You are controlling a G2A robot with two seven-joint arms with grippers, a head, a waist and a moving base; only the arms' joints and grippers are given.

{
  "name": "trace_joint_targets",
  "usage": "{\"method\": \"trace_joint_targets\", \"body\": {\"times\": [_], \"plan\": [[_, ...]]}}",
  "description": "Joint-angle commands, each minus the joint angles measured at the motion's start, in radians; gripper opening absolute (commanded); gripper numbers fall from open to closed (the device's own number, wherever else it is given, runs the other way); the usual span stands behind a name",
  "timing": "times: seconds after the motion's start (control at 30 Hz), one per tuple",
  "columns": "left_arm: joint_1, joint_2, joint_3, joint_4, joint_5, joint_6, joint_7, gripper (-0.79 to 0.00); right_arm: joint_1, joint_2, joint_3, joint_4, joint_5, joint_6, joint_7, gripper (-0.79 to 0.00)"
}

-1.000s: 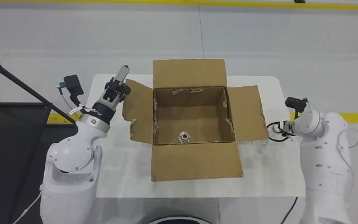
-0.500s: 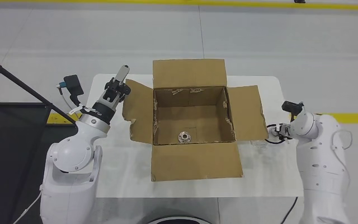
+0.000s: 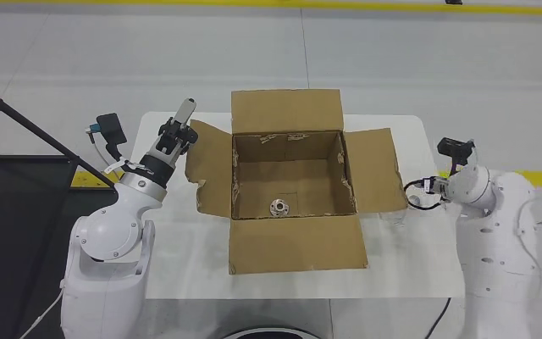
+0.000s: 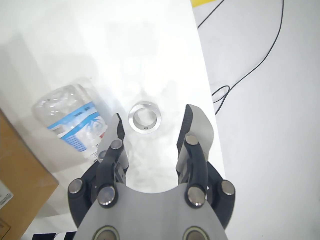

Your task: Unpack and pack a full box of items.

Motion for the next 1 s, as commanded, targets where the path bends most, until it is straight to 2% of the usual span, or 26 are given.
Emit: {"method": "trace_joint_targets", "body": {"times": [0.0, 0.03, 0.13, 0.3, 0.43, 0.7, 0.77, 0.97], "plan": [[0.0, 0.0, 0.0, 0.0, 0.0, 0.0, 0.0, 0.0, -0.003, 0.002, -0.005, -0.119, -0.014, -0.004, 0.026, -0.025], [0.0, 0.0, 0.0, 0.0, 0.0, 0.0, 0.0, 0.0, 0.002, 0.002, -0.013, -0.177, -0.017, -0.009, 0.035, 0.0], [0.0, 0.0, 0.0, 0.0, 0.0, 0.0, 0.0, 0.0, 0.021, 0.001, -0.046, -0.3, -0.02, -0.029, 0.059, 0.0], [0.0, 0.0, 0.0, 0.0, 0.0, 0.0, 0.0, 0.0, 0.072, -0.006, -0.139, -0.407, 0.036, -0.076, 0.049, 0.0], [0.0, 0.0, 0.0, 0.0, 0.0, 0.0, 0.0, 0.0, 0.13, -0.015, -0.242, -0.393, 0.092, -0.14, 0.028, 0.0], [0.0, 0.0, 0.0, 0.0, 0.0, 0.0, 0.0, 0.0, 0.233, -0.043, -0.44, -0.292, 0.207, -0.198, 0.006, 0.0], [0.0, 0.0, 0.0, 0.0, 0.0, 0.0, 0.0, 0.0, 0.256, -0.051, -0.481, -0.265, 0.228, -0.202, 0.014, 0.0], [0.0, 0.0, 0.0, 0.0, 0.0, 0.0, 0.0, 0.0, 0.326, -0.074, -0.573, -0.183, 0.275, -0.125, 0.077, 0.0]]}}
